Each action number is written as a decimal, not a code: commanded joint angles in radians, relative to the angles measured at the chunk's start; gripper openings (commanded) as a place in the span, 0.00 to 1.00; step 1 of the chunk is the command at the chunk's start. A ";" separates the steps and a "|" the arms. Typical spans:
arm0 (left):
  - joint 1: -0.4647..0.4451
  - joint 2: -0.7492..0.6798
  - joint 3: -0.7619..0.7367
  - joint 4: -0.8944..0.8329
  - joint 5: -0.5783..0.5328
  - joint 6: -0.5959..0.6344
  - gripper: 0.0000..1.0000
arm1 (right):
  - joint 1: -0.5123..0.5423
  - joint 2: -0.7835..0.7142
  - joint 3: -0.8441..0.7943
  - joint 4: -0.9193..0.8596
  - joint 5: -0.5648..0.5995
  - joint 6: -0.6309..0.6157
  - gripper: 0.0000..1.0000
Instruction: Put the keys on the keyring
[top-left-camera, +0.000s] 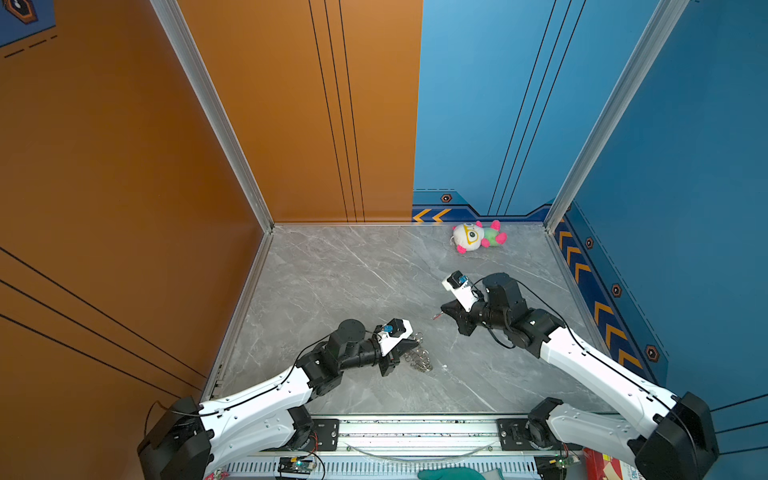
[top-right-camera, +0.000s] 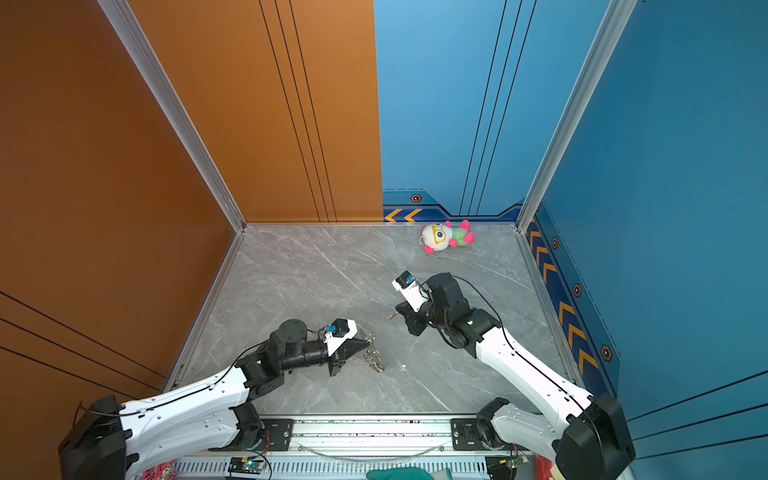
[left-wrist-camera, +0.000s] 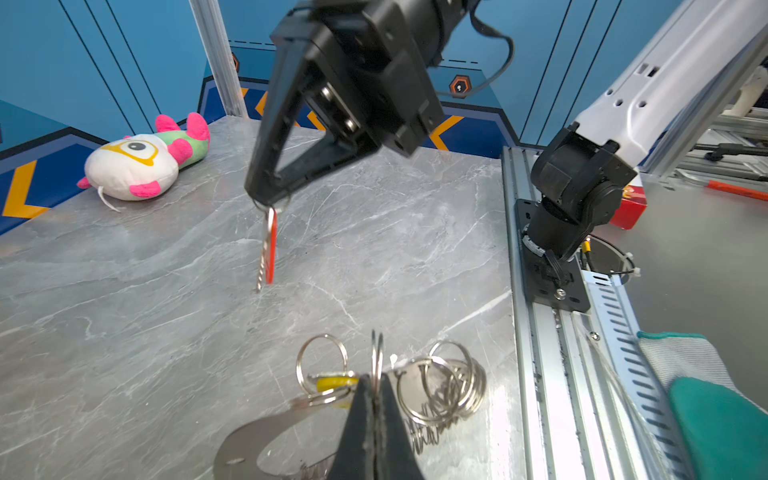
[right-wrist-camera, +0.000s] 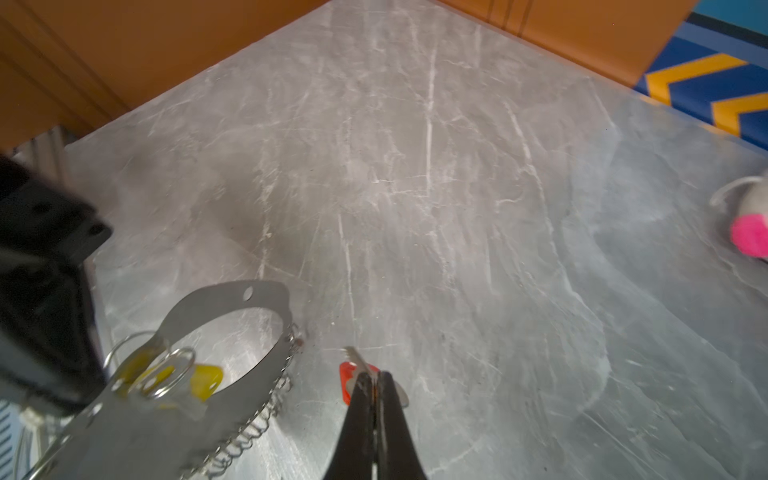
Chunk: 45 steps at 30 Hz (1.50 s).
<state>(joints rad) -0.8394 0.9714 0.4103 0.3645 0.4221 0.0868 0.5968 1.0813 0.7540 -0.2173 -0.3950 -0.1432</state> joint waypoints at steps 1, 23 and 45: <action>0.025 0.014 0.041 0.014 0.137 0.023 0.00 | 0.033 -0.063 -0.104 0.186 -0.159 -0.118 0.00; 0.051 0.053 0.010 0.008 0.223 0.057 0.00 | 0.021 -0.125 -0.223 0.263 -0.505 -0.248 0.00; 0.052 0.026 -0.018 0.092 0.271 0.010 0.00 | 0.048 -0.159 -0.308 0.491 -0.512 -0.106 0.00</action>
<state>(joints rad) -0.7925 1.0252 0.4049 0.4000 0.6674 0.1108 0.6373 0.9302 0.4629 0.2321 -0.8810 -0.2768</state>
